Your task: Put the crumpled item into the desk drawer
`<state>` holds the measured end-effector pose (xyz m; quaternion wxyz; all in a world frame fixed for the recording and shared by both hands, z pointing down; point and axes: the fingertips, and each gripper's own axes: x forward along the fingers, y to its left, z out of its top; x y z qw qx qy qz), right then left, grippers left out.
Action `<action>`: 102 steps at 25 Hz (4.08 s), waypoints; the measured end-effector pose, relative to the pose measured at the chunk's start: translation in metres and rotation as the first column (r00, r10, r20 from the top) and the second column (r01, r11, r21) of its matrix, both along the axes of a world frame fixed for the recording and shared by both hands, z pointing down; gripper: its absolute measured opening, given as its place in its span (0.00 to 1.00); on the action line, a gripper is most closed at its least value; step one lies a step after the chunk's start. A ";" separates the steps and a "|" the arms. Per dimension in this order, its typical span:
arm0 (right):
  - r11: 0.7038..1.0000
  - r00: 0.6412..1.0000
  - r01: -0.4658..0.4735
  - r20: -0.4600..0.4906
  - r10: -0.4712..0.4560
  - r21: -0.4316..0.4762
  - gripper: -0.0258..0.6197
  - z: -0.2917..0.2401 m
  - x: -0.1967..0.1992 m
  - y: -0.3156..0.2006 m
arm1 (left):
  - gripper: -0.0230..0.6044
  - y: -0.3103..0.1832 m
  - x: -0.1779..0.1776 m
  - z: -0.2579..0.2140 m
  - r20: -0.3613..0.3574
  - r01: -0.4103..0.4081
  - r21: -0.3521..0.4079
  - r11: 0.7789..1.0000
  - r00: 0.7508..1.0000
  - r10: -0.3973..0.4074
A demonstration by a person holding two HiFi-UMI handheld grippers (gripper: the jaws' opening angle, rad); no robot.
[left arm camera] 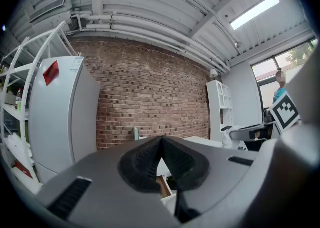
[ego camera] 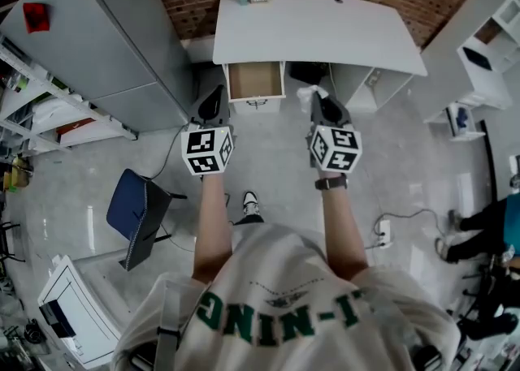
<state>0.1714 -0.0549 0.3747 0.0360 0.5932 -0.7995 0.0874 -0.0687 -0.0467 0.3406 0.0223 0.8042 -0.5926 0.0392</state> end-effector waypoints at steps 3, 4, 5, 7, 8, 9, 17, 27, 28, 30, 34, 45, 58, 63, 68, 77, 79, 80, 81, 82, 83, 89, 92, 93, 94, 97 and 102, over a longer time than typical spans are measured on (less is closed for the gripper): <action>1.000 1.000 -0.004 -0.003 0.004 -0.023 0.08 0.010 -0.018 -0.022 | 0.04 -0.028 -0.009 0.009 0.003 -0.027 -0.012 1.000 1.000 0.027; 1.000 1.000 -0.007 -0.003 0.007 -0.029 0.08 0.012 -0.024 -0.029 | 0.04 -0.036 -0.013 0.011 0.003 -0.037 -0.016 0.999 0.999 0.037; 0.999 1.000 -0.011 -0.002 0.011 -0.035 0.08 0.015 -0.030 -0.036 | 0.04 -0.043 -0.016 0.014 0.002 -0.048 -0.020 0.999 0.999 0.048; 0.999 1.000 -0.023 -0.002 0.023 -0.047 0.08 0.022 -0.039 -0.048 | 0.04 -0.055 -0.022 0.019 -0.004 -0.075 -0.023 0.997 0.997 0.074; 0.998 1.000 -0.030 -0.003 0.030 -0.053 0.08 0.026 -0.044 -0.053 | 0.04 -0.060 -0.025 0.022 -0.011 -0.091 -0.023 0.996 0.996 0.091; 0.998 0.999 -0.038 -0.006 0.038 -0.058 0.08 0.030 -0.047 -0.058 | 0.04 -0.064 -0.027 0.025 -0.018 -0.109 -0.022 0.994 0.994 0.109; 0.989 0.999 -0.037 -0.039 0.031 -0.146 0.08 0.078 -0.067 -0.087 | 0.04 -0.100 -0.044 0.070 -0.017 -0.131 -0.081 0.988 0.991 0.130; 0.961 0.996 0.083 -0.013 -0.090 -0.263 0.08 0.139 -0.092 -0.152 | 0.04 -0.163 -0.028 0.130 -0.073 -0.122 -0.200 0.972 0.991 0.110; 0.957 0.996 0.085 -0.016 -0.093 -0.277 0.08 0.145 -0.093 -0.159 | 0.04 -0.168 -0.026 0.137 -0.078 -0.116 -0.214 0.970 0.992 0.102; 0.949 0.995 0.085 -0.020 -0.095 -0.305 0.08 0.156 -0.095 -0.173 | 0.04 -0.179 -0.027 0.148 -0.095 -0.100 -0.234 0.967 0.992 0.080; 0.930 0.994 0.107 0.005 -0.113 -0.352 0.08 0.179 -0.103 -0.196 | 0.04 -0.192 -0.033 0.163 -0.132 -0.071 -0.250 0.966 0.991 0.039; 0.867 0.991 0.135 0.076 -0.112 -0.480 0.08 0.256 -0.114 -0.255 | 0.04 -0.245 -0.033 0.208 -0.091 -0.066 -0.281 0.957 0.995 0.042; 0.754 0.991 0.135 0.075 -0.113 -0.643 0.08 0.364 -0.105 -0.302 | 0.04 -0.287 -0.017 0.264 -0.113 -0.064 -0.303 0.951 0.993 0.030; 0.731 0.989 0.147 0.083 -0.123 -0.667 0.08 0.399 -0.110 -0.325 | 0.04 -0.305 -0.015 0.299 -0.140 -0.045 -0.335 0.941 0.990 -0.003; 0.704 0.988 0.153 0.079 -0.136 -0.694 0.08 0.436 -0.115 -0.336 | 0.03 -0.319 -0.014 0.329 -0.129 -0.059 -0.351 0.935 0.991 0.014; 0.684 0.995 0.098 0.082 -0.056 -0.722 0.08 0.492 -0.108 -0.355 | 0.03 -0.332 -0.007 0.375 -0.129 -0.092 -0.368 0.925 0.991 0.047; 0.687 0.996 0.089 0.071 -0.054 -0.721 0.08 0.499 -0.108 -0.363 | 0.03 -0.333 -0.005 0.382 -0.132 -0.096 -0.373 0.923 0.990 0.050; 0.687 0.996 0.084 0.060 -0.059 -0.722 0.08 0.502 -0.109 -0.366 | 0.03 -0.333 -0.004 0.385 -0.134 -0.098 -0.375 0.922 0.990 0.051; 0.685 0.997 0.078 0.044 -0.067 -0.725 0.08 0.505 -0.109 -0.368 | 0.03 -0.332 -0.004 0.388 -0.136 -0.100 -0.377 0.921 0.989 0.052; 0.682 0.997 0.073 0.028 -0.078 -0.727 0.08 0.508 -0.109 -0.369 | 0.03 -0.331 -0.004 0.390 -0.137 -0.101 -0.378 0.920 0.989 0.052; 0.680 0.996 0.071 0.015 -0.088 -0.729 0.08 0.511 -0.110 -0.370 | 0.03 -0.330 -0.003 0.391 -0.138 -0.101 -0.379 0.920 0.989 0.052; 0.685 0.992 0.075 -0.019 -0.129 -0.725 0.08 0.521 -0.121 -0.386 | 0.03 -0.331 -0.009 0.395 -0.144 -0.093 -0.378 0.921 0.989 0.041; 0.678 0.988 0.083 -0.027 -0.150 -0.731 0.08 0.528 -0.128 -0.387 | 0.03 -0.332 -0.014 0.398 -0.137 -0.095 -0.379 0.920 0.990 0.046; 0.673 0.987 0.087 -0.029 -0.158 -0.735 0.08 0.531 -0.129 -0.387 | 0.03 -0.332 -0.015 0.399 -0.131 -0.096 -0.382 0.919 0.990 0.049; 0.668 0.986 0.088 -0.031 -0.164 -0.739 0.08 0.533 -0.129 -0.385 | 0.03 -0.332 -0.016 0.400 -0.125 -0.098 -0.385 0.918 0.991 0.053; 0.670 0.985 0.084 -0.038 -0.166 -0.738 0.11 0.536 -0.127 -0.383 | 0.03 -0.329 -0.015 0.401 -0.117 -0.106 -0.388 0.916 0.991 0.065; 0.697 0.991 0.071 -0.027 -0.129 -0.714 0.40 0.527 -0.122 -0.386 | 0.03 -0.325 -0.018 0.398 -0.116 -0.100 -0.391 0.915 0.992 0.059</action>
